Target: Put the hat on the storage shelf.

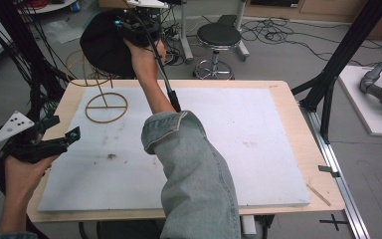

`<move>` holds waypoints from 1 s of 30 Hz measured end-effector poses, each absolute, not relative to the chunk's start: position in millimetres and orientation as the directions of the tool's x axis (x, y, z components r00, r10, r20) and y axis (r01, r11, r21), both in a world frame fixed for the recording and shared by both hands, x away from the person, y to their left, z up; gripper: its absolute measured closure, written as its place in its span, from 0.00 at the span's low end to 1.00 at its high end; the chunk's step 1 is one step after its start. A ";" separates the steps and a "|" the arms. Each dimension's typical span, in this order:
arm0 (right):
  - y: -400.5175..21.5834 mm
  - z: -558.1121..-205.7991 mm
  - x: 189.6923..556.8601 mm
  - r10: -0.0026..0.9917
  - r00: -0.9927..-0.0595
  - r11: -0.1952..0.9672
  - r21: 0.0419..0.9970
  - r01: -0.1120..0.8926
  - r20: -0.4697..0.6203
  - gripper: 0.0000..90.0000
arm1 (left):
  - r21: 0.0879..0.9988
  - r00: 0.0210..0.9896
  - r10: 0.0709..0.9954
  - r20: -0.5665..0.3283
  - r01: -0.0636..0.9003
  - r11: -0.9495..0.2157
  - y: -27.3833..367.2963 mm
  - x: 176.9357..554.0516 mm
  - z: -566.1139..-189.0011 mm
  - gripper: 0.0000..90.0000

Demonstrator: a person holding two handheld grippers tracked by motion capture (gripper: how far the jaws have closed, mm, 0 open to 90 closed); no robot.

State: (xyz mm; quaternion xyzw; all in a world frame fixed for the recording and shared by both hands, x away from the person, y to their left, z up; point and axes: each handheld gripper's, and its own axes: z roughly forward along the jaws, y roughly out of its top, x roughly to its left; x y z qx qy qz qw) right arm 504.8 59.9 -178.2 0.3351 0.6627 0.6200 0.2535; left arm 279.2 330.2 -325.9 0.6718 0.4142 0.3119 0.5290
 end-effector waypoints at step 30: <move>125.6 -194.2 519.8 0.759 -0.643 0.007 0.985 0.171 0.106 0.73 | 0.970 0.461 0.887 -0.016 0.221 -0.097 332.1 272.5 -324.7 0.20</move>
